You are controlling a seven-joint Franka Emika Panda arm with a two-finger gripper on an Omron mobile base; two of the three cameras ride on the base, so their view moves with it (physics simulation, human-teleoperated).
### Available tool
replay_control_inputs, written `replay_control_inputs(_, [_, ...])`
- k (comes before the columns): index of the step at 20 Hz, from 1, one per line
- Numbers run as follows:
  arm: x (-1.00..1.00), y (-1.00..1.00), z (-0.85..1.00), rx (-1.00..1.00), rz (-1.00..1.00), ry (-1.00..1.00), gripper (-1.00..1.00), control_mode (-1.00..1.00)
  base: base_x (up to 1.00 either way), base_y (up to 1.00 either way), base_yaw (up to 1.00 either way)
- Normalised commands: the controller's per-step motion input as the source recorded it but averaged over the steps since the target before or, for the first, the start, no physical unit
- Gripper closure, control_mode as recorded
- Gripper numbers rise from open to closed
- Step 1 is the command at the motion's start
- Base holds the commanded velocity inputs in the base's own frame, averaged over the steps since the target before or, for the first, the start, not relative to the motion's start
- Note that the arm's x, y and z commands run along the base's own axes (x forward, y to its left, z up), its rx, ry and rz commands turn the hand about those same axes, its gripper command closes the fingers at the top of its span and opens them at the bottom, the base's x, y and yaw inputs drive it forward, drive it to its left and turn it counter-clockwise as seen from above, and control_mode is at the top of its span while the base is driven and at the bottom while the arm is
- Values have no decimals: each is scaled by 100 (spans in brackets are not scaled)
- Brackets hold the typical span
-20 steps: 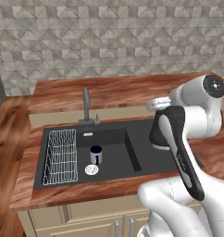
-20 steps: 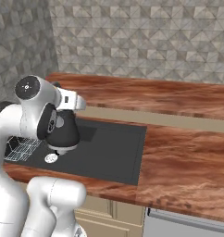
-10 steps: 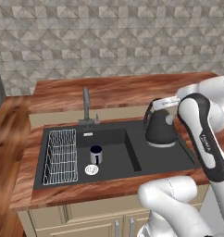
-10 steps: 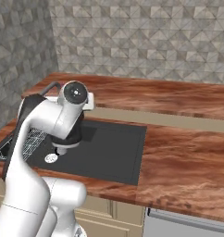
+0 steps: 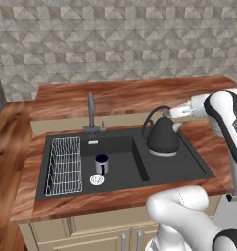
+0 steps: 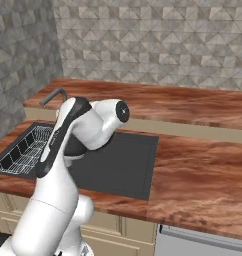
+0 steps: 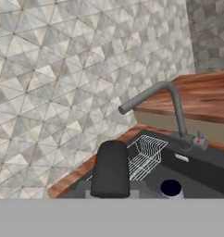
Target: Open the cabinet, pick the kettle from the cabinet, and place it in the sink.
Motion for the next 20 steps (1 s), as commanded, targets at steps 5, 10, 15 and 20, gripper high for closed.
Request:
replay_control_inputs(5, [16,12,-6,4,34,0,100,-100,0,0,0])
replay_control_inputs(10, [12,9,-2,3,29,0,100,-100,0,0,0])
replay_control_inputs(15, [7,15,-4,0,4,0,100,-100,0,0,0])
replay_control_inputs(20, [4,15,-15,9,3,-3,100,-100,0,0,0])
